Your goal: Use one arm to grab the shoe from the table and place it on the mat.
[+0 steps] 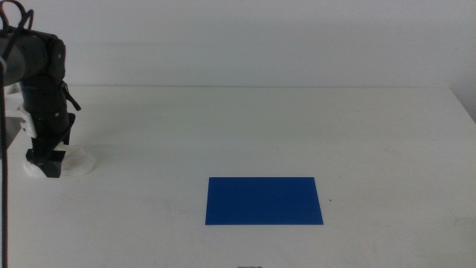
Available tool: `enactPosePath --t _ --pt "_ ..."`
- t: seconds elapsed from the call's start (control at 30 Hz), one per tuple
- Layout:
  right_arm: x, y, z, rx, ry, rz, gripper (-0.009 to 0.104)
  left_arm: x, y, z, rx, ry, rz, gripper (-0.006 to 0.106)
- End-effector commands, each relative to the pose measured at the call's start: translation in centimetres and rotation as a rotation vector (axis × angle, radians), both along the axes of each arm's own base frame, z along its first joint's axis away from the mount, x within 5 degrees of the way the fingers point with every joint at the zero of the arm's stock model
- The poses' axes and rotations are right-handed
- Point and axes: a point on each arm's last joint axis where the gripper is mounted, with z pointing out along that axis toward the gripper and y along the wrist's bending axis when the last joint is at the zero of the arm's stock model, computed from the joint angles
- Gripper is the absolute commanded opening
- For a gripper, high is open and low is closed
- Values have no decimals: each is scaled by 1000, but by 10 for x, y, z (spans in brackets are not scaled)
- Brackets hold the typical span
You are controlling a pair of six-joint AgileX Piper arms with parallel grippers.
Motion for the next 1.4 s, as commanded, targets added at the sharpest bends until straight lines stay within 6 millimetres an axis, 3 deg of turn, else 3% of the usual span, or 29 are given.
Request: enactPosePath --t 0.0,0.23,0.27,0.5,0.8,1.0,1.37 --pt "0 0 12 -21 -93 4 94 0 4 30 17 -78 7 72" --pt "0 0 12 -21 -93 4 94 1 4 22 15 -58 11 40" --pt "0 0 12 -21 -93 4 94 -5 3 30 12 -25 22 -2" --pt "0 0 12 -21 -93 4 94 -30 -15 72 24 -17 8 -2" --pt "0 0 12 -21 -93 4 94 -95 -61 97 -2 -39 13 -2" --pt "0 0 12 -21 -93 4 94 -110 -115 107 3 -89 -52 -2" --pt "0 0 12 -21 -93 4 94 -108 -246 99 -47 -145 -229 -2"
